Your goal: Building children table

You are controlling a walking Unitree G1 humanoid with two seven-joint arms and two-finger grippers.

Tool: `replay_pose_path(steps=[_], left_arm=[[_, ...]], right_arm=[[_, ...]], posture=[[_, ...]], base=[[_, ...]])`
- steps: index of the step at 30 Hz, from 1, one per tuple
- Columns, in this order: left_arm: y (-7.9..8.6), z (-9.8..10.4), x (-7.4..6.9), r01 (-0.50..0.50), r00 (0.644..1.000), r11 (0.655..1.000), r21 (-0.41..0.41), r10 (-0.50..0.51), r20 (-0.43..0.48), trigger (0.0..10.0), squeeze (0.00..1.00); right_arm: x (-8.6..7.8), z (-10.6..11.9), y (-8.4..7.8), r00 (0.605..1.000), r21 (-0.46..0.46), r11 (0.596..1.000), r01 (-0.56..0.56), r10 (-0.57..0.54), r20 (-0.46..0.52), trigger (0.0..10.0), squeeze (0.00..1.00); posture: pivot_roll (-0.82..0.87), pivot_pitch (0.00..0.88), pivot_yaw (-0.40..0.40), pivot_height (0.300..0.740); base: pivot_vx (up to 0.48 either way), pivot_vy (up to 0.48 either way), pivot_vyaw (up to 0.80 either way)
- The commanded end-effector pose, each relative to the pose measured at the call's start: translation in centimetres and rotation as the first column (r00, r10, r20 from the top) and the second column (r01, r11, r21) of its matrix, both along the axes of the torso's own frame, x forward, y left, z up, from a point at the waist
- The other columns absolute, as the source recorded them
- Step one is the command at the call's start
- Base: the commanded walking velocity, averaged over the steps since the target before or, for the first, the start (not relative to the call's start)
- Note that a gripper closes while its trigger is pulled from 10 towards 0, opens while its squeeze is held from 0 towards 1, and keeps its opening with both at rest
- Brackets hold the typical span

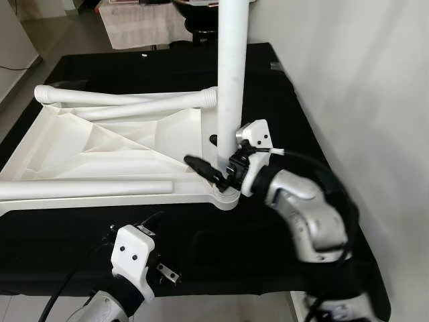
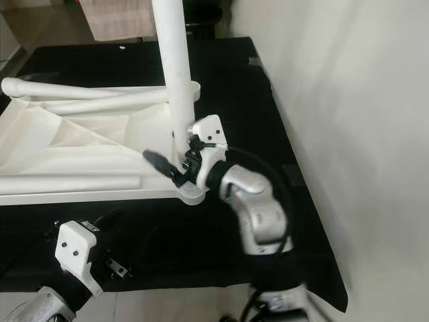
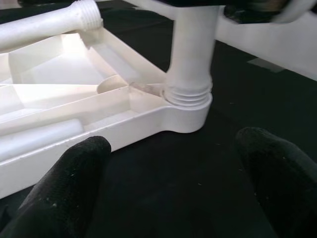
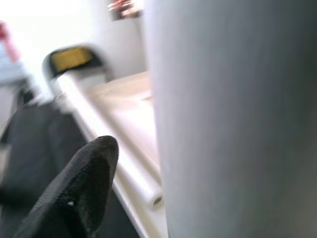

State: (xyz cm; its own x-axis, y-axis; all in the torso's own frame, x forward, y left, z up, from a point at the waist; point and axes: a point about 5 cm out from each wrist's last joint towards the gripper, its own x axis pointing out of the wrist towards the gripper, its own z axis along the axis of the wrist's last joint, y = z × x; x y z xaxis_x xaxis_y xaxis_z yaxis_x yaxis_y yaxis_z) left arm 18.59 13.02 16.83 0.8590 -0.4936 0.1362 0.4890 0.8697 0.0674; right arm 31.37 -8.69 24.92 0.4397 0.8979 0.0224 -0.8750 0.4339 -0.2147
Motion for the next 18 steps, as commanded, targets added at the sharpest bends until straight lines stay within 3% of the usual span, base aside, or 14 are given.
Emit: replay_pose_path(steps=[1, 6, 13, 14, 16, 17, 18], left_arm=[[0.0, -0.3, -0.2, -0.001, 1.000, 1.000, 0.001, 0.001, -0.021, 10.0, 0.00], [-0.1, -0.2, -0.5, -0.001, 1.000, 1.000, 0.002, 0.001, -0.021, 10.0, 0.00], [-0.2, 0.0, -1.0, 0.000, 1.000, 1.000, 0.005, 0.000, -0.025, 10.0, 0.00], [-0.2, 0.0, -1.2, 0.002, 1.000, 1.000, 0.006, -0.002, -0.029, 10.0, 0.00], [-0.2, 0.0, -1.3, 0.003, 0.999, 1.000, 0.006, -0.003, -0.032, 10.0, 0.00], [-0.2, 0.0, -1.5, 0.005, 0.999, 1.000, 0.006, -0.004, -0.036, 10.0, 0.00], [-0.2, 0.0, -1.6, 0.009, 0.999, 1.000, 0.006, -0.008, -0.041, 10.0, 0.00]], right_arm=[[-0.7, -0.3, 1.4, 0.982, -0.050, 0.981, -0.188, 0.189, 0.013, 10.0, 0.00], [0.9, 0.0, 1.0, 0.947, -0.148, 0.937, -0.318, 0.320, -0.010, 10.0, 0.00], [1.7, 0.5, 1.1, 0.912, -0.158, 0.899, -0.409, 0.408, -0.042, 10.0, 0.00], [1.7, 0.4, 1.1, 0.897, -0.165, 0.881, -0.443, 0.439, -0.058, 2.9, 0.00], [1.8, 0.3, 1.1, 0.882, -0.172, 0.866, -0.470, 0.465, -0.069, 2.9, 0.00], [2.0, 0.2, 1.0, 0.872, -0.174, 0.854, -0.490, 0.483, -0.083, 0.0, 0.00], [2.1, 0.0, 0.9, 0.864, -0.179, 0.845, -0.503, 0.494, -0.097, 0.0, 0.00]], posture=[[0.01, 0.239, -0.008, 0.740], [0.03, 0.258, -0.009, 0.740], [0.05, 0.281, -0.003, 0.740], [0.05, 0.288, 0.000, 0.740], [0.05, 0.288, 0.000, 0.740], [0.06, 0.299, 0.003, 0.740], [0.06, 0.309, 0.006, 0.740]], base=[[0.000, 0.000, 0.00], [0.000, 0.000, 0.00], [0.000, 0.000, 0.00], [0.000, 0.000, 0.00], [0.000, 0.000, 0.00], [0.000, 0.000, 0.00], [0.000, 0.000, 0.00]])
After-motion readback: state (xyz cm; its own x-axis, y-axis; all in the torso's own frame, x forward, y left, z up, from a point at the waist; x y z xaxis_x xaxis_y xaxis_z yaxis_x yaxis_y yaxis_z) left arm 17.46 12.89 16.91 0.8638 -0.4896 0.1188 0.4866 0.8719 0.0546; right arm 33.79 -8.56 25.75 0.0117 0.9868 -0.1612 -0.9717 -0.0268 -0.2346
